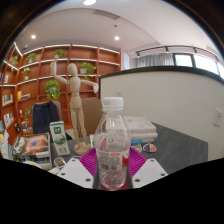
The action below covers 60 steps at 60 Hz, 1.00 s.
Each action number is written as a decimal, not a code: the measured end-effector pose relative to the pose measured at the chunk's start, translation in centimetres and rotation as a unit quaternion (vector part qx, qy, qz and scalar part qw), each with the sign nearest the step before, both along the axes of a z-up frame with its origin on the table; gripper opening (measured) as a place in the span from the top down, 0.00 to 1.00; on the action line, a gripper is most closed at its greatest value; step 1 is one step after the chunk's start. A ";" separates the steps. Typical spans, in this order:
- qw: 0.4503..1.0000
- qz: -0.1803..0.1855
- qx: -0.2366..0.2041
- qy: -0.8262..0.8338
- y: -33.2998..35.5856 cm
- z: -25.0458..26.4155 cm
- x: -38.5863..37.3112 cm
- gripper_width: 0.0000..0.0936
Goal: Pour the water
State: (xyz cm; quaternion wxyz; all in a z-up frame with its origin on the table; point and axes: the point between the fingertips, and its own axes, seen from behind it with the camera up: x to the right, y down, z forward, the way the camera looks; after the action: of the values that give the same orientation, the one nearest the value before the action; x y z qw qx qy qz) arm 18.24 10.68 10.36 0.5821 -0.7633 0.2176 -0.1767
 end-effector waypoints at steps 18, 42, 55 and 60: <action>1.000 -0.006 0.013 0.019 -0.7 -0.6 -0.1 0.35; 0.997 0.062 -0.025 0.028 -6.6 -2.3 -6.6 0.12; 0.994 0.110 -0.023 0.007 -13.9 0.7 -11.0 0.12; 0.992 0.128 -0.014 0.003 -16.3 1.9 -12.7 0.11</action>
State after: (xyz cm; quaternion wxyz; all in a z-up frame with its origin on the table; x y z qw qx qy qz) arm 5.59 -5.62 12.27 0.5887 -0.7934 0.1177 -0.1010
